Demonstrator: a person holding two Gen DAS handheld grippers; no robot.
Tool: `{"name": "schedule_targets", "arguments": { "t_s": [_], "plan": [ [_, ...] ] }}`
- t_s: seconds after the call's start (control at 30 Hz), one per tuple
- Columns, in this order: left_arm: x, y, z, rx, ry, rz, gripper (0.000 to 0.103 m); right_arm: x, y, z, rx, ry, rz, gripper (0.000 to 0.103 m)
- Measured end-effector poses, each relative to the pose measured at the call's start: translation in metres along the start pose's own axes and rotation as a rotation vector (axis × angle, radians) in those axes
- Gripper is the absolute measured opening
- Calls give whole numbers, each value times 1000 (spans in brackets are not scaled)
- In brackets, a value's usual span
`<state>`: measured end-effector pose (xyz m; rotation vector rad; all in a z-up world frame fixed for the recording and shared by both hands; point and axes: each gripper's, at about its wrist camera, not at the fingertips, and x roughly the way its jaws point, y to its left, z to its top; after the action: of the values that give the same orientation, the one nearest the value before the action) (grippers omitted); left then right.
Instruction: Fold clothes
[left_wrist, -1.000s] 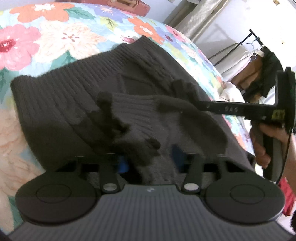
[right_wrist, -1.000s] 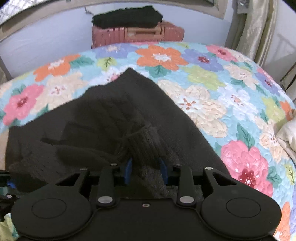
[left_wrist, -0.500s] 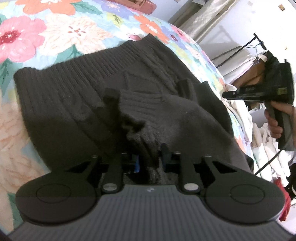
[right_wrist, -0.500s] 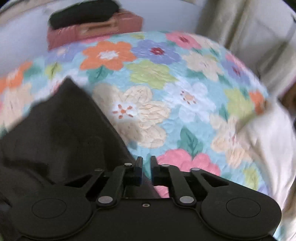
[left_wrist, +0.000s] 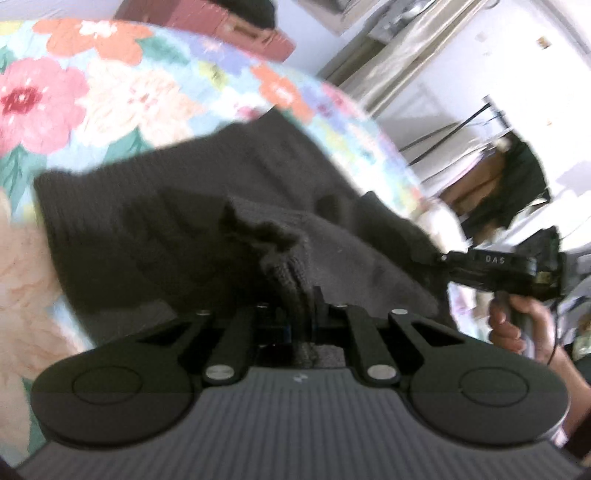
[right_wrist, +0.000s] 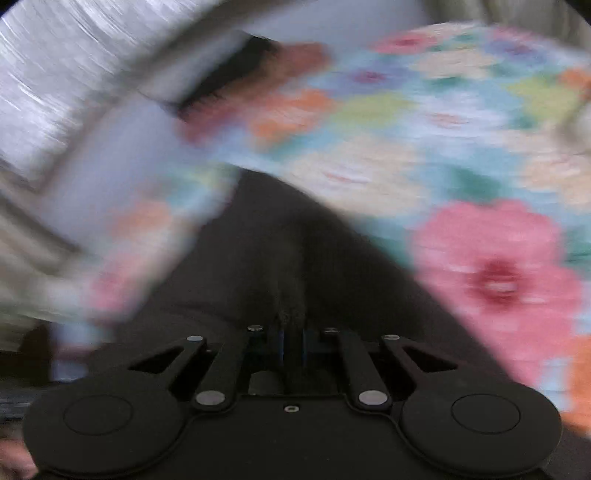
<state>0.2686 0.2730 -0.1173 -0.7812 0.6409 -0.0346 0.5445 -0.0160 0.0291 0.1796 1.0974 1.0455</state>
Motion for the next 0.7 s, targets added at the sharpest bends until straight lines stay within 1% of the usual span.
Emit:
{"name": "schedule_targets", "arguments": {
  "t_s": [0.03,0.07,0.13,0.17,0.2,0.27,0.3,0.37,0.43,0.5,0.53,0.57,0.6,0.63,0.7],
  "plan": [
    [-1,-1,1,8,-5,5,8,-2,-2,3,-10,22,12,11],
    [2,-1,1,17,-3,26,8,0,-4,7,-36,33,-66,11],
    [13,1,-1,40,20,110,8,6,-9,14,-92,47,-257,12],
    [21,2,-4,57,42,160,8,10,-14,17,-97,41,-342,12],
    [29,3,-8,75,71,206,9,12,-17,17,-86,21,-404,13],
    [38,4,-15,96,93,247,9,12,-18,12,-62,-51,-467,14],
    [38,1,-15,106,86,248,10,11,-15,7,-52,-96,-487,27],
    [35,-3,-12,117,84,241,11,5,-5,-8,-14,-189,-553,44],
    [32,-3,-10,105,72,224,14,-6,10,-31,31,-271,-623,44],
    [30,0,-9,93,81,212,14,-23,24,-63,96,-309,-605,45],
    [29,2,-9,87,90,207,14,-30,29,-79,117,-318,-570,46],
    [29,2,-9,89,99,204,14,-36,34,-97,123,-309,-552,50],
    [27,-3,-9,108,108,207,14,-42,40,-115,126,-296,-540,53],
    [24,-10,-9,138,109,211,14,-47,46,-132,129,-283,-528,53],
    [18,-25,-12,195,103,222,14,-53,51,-160,131,-258,-548,54]
  ]
}}
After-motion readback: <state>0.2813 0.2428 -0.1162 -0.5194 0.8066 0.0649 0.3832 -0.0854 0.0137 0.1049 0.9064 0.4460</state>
